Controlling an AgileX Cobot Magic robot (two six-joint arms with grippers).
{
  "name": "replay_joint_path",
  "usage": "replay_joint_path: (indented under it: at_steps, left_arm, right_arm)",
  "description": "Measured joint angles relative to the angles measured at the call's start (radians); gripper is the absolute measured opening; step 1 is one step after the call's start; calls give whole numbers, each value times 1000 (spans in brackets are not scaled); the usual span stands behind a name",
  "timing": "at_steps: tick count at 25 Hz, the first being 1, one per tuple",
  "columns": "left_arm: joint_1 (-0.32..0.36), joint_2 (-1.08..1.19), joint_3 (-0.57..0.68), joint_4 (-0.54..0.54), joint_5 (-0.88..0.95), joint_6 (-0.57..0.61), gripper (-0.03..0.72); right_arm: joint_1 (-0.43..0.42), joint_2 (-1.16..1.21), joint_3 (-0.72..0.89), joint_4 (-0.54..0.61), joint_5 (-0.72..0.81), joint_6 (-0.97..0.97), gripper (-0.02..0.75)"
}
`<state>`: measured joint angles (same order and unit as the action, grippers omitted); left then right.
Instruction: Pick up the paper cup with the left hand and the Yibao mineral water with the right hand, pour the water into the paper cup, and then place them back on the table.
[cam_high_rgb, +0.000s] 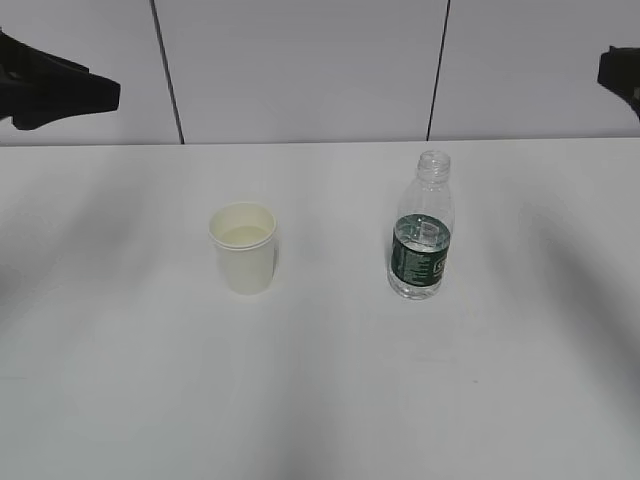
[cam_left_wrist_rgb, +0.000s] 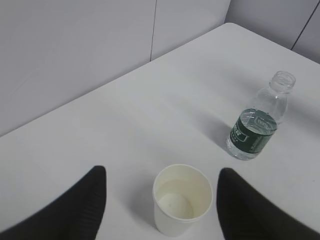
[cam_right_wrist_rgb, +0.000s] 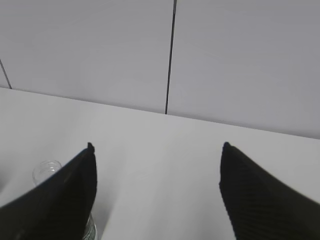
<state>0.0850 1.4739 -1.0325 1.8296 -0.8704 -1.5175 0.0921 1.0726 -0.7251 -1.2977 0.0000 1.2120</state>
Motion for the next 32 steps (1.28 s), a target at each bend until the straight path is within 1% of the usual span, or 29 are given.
replay_joint_path:
  at_steps: [13,16,22,32]
  left_arm:
    - [-1,0,0,0,12,1,434]
    - [-1,0,0,0,12,1,434]
    - [-1,0,0,0,12,1,433]
    - [-2,0,0,0,12,1,433]
  right_arm:
    - [0,-236,2,-6,0,34,592]
    - [0,-283,13,-33,0,36,592]
    - [0,-407,111,-51,0,79,592]
    - [0,-663,304,-64,18,98,592]
